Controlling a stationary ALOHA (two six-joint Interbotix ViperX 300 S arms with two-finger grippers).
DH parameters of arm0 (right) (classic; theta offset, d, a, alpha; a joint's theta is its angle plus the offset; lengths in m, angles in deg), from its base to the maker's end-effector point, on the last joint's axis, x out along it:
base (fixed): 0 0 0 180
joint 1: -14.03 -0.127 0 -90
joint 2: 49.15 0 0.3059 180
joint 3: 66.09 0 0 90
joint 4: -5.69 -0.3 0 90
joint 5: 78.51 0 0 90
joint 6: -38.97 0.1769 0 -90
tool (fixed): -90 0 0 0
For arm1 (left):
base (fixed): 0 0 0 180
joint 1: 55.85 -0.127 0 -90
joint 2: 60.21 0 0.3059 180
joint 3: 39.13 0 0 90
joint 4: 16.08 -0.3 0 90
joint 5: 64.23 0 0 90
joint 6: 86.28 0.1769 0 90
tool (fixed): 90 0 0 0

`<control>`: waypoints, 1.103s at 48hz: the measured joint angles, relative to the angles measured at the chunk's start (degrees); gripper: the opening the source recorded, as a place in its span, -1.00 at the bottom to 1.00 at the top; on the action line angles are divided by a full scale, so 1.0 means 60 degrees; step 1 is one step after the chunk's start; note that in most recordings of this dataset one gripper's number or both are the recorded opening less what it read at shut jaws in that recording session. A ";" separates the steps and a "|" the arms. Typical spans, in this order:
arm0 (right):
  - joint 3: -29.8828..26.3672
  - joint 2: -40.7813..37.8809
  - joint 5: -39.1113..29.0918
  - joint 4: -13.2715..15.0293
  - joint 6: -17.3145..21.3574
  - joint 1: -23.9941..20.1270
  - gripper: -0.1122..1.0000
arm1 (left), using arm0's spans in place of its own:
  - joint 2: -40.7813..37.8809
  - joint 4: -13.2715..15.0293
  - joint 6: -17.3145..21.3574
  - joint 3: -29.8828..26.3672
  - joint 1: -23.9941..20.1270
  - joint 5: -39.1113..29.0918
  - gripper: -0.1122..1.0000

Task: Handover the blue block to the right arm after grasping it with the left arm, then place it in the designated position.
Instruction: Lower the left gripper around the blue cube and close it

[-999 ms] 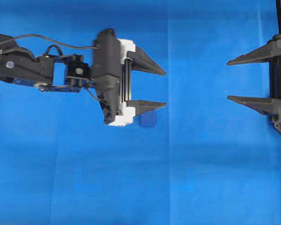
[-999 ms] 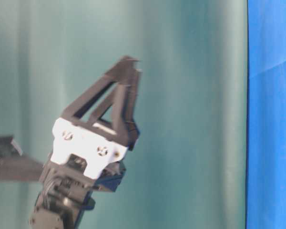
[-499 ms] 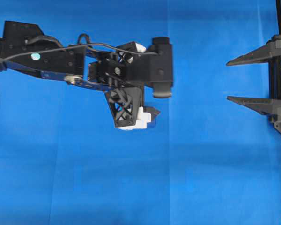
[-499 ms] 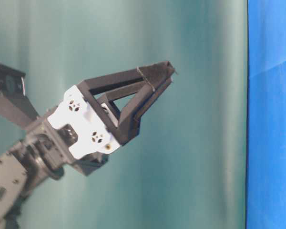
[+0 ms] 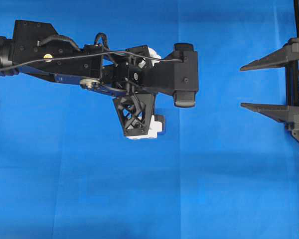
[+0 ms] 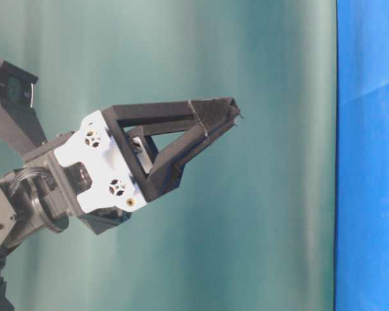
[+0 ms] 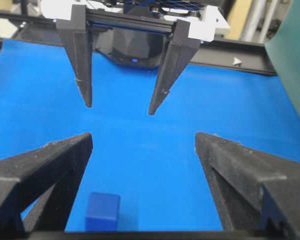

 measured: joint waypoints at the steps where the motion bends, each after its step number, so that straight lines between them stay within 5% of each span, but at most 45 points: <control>1: 0.0000 0.0000 -0.0015 0.0015 0.0000 -0.0015 0.96 | 0.0000 0.0000 -0.0015 0.0000 0.0015 0.0000 0.84; 53: -0.0029 -0.0029 -0.0029 0.0000 0.0000 0.0000 0.95 | 0.0000 -0.0015 -0.0044 0.0000 0.0015 0.0029 0.84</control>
